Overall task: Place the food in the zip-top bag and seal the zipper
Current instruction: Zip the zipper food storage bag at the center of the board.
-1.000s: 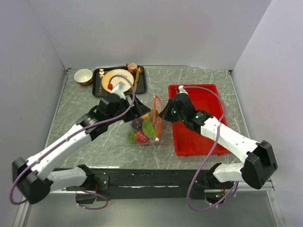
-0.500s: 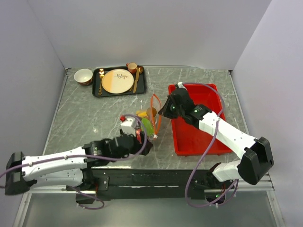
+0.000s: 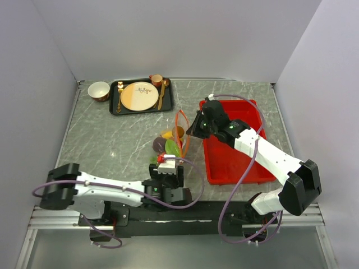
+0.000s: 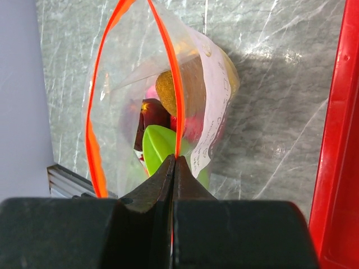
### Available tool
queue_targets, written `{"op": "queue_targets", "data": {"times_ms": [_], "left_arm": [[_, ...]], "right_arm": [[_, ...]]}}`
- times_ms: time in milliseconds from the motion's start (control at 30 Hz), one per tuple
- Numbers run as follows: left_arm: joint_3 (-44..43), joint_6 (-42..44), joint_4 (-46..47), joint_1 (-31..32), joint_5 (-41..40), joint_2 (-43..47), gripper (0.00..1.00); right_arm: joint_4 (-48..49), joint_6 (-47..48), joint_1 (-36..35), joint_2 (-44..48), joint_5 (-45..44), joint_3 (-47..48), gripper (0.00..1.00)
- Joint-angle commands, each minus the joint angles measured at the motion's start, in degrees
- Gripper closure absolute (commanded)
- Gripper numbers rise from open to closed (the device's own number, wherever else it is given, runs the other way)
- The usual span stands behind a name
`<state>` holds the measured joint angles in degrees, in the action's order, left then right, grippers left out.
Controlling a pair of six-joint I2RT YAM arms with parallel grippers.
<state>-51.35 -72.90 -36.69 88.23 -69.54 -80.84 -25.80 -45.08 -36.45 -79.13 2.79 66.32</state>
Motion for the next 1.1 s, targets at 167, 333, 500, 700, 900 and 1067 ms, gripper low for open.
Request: {"op": "queue_targets", "data": {"times_ms": [167,333,500,700,900,1067], "left_arm": [[3.16,-2.58,9.64,-1.64,-0.01,15.58,0.26],[17.61,18.68,29.68,-12.80,15.11,36.97,0.23],[8.30,11.86,20.37,-20.09,26.98,30.50,0.20],[14.25,-2.64,32.62,-35.47,60.89,30.03,0.20],[24.10,-16.81,45.29,-39.45,70.85,32.06,0.25],[26.13,-24.55,47.94,-36.29,70.16,32.76,0.26]], "right_arm": [[-0.04,1.57,0.85,-0.14,0.47,3.02,0.99],[0.05,1.31,0.94,0.29,0.29,2.23,0.99],[-0.04,0.96,0.94,0.65,-0.32,1.79,0.98],[0.49,0.87,0.85,2.05,-1.47,1.26,0.98],[1.02,1.13,1.03,3.72,-2.70,-0.84,0.98],[0.93,0.87,0.94,4.95,-4.28,-1.99,0.97]]}}
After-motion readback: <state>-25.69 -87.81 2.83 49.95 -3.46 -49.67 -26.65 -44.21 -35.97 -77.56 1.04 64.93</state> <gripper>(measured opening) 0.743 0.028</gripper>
